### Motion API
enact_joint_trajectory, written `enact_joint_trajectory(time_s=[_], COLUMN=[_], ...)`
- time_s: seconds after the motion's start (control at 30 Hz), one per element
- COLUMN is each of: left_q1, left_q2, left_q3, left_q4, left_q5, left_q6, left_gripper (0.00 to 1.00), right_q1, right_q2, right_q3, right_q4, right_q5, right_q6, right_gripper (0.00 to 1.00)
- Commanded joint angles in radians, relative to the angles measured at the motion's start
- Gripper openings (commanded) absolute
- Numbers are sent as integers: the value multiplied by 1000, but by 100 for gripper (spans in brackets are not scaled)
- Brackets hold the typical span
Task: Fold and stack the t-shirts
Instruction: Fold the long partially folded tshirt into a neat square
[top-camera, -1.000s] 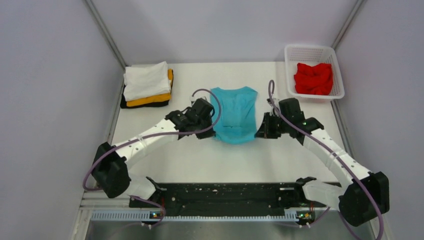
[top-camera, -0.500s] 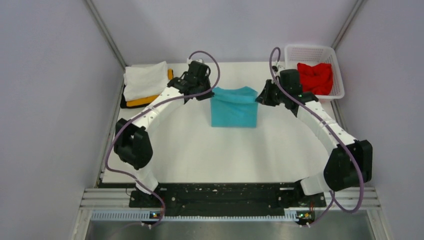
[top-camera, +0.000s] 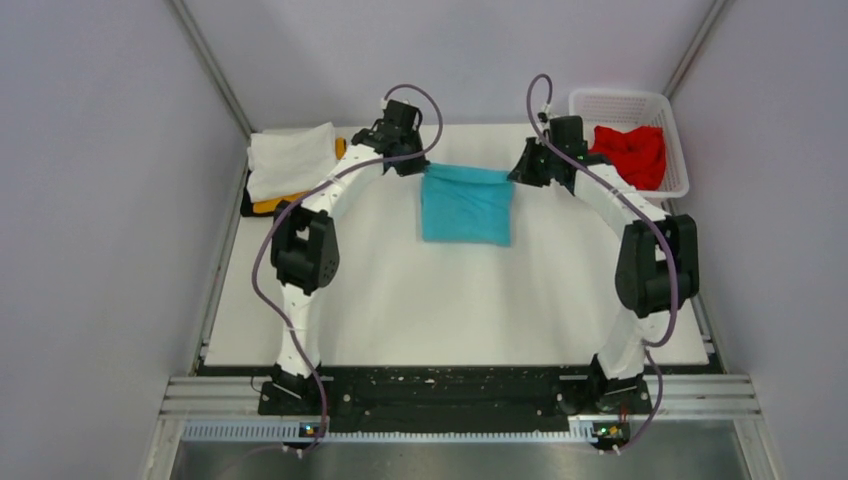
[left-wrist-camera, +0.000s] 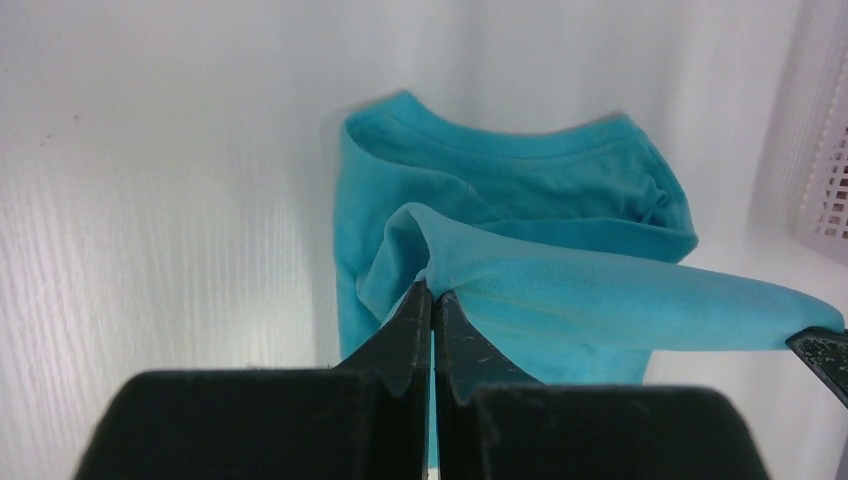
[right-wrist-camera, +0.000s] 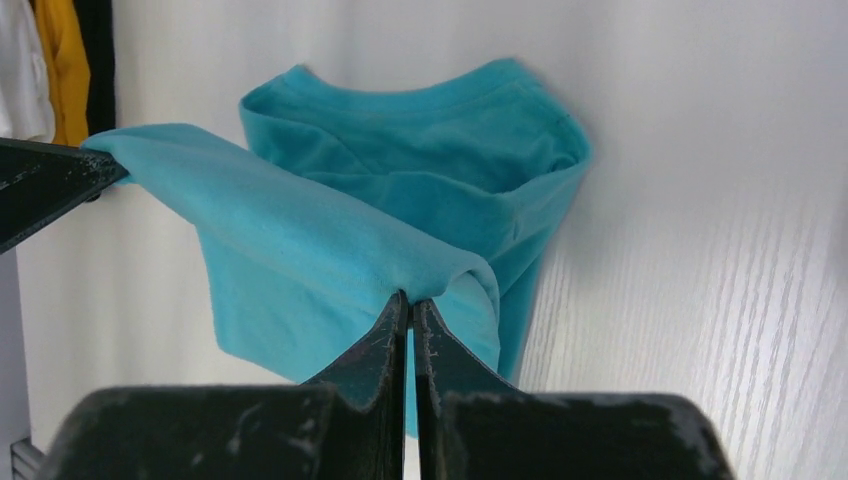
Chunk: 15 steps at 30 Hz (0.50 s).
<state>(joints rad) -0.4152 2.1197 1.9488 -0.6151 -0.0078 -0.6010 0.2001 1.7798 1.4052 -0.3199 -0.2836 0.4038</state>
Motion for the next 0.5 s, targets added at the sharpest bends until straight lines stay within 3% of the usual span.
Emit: enact_joint_trajectory(time_s=[0.0, 0.13, 0.2, 0.23, 0.33, 0.37, 0.4, 0.47], left_q1=[40, 56, 64, 68, 76, 77, 77, 78], left_q2=[103, 215, 243, 251, 243, 232, 221, 190], left_q3=[138, 212, 237, 243, 243, 239, 231, 193], left_q4=[-1, -5, -14, -13, 1, 6, 10, 25], left_q5=[40, 96, 104, 107, 120, 123, 127, 146], left_q6=[27, 16, 9, 1, -15, -16, -14, -9], left_gripper=[0, 0, 13, 25, 73, 86, 97, 99], right_q1=[-30, -30, -31, -31, -31, -30, -30, -31], right_q2=[109, 223, 271, 297, 360, 363, 357, 317], right_q3=[128, 202, 245, 277, 395, 414, 419, 394], right_q4=[22, 6, 1, -9, -60, -73, -80, -78], right_q5=[65, 88, 89, 85, 67, 68, 75, 99], right_q6=[-12, -1, 4, 4, -6, -9, -11, -16], right_gripper=[0, 0, 2, 14, 63, 73, 84, 98])
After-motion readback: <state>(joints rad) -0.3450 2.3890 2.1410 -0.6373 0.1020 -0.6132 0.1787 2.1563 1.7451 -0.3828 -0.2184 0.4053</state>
